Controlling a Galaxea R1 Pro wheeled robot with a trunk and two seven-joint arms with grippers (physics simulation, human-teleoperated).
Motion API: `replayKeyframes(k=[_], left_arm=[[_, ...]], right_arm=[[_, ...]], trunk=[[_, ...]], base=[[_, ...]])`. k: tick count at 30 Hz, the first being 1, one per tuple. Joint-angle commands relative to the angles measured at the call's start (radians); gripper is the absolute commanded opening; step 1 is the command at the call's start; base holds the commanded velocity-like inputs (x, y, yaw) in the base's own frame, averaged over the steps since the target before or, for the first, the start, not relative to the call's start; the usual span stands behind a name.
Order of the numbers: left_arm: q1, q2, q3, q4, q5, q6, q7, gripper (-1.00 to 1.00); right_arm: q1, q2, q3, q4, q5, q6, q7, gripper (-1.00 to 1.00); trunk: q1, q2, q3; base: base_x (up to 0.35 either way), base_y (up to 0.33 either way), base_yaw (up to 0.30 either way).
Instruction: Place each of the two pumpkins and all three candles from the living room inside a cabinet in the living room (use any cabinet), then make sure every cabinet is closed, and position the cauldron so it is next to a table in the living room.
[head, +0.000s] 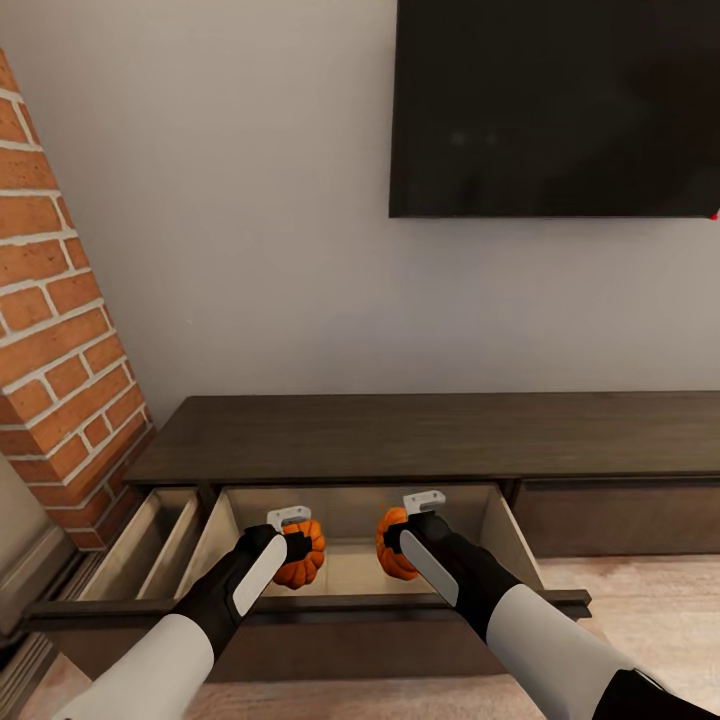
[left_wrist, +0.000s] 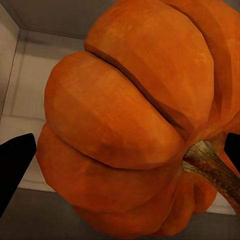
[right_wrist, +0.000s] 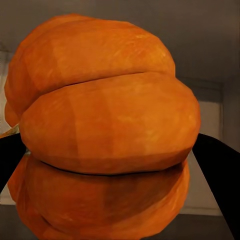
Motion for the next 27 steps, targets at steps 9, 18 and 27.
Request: replayKeyframes(k=[9,18,27], left_arm=[[-0.001,0.0,-0.005,-0.001,0.01,0.001,0.012,-1.0],[-0.001,0.0,-0.005,-0.002,0.01,0.001,0.012,-1.0],[-0.001,0.0,-0.007,-0.005,0.011,0.001,0.012,-1.0]], right_arm=[[-0.001,-0.001,0.004,-0.001,-0.009,0.001,-0.01,-1.0],[-0.001,-0.001,0.005,-0.001,-0.009,0.001,-0.01,-1.0],[-0.001,-0.001,0.004,0.005,-0.009,0.001,-0.01,-1.0]], trunk=[[0.0,0.0,-0.001],[0.0,0.0,-0.001],[0.001,-0.001,-0.009]], base=[[0.075,0.0,0.0],[0.042,0.0,0.0],[0.0,0.0,0.0]])
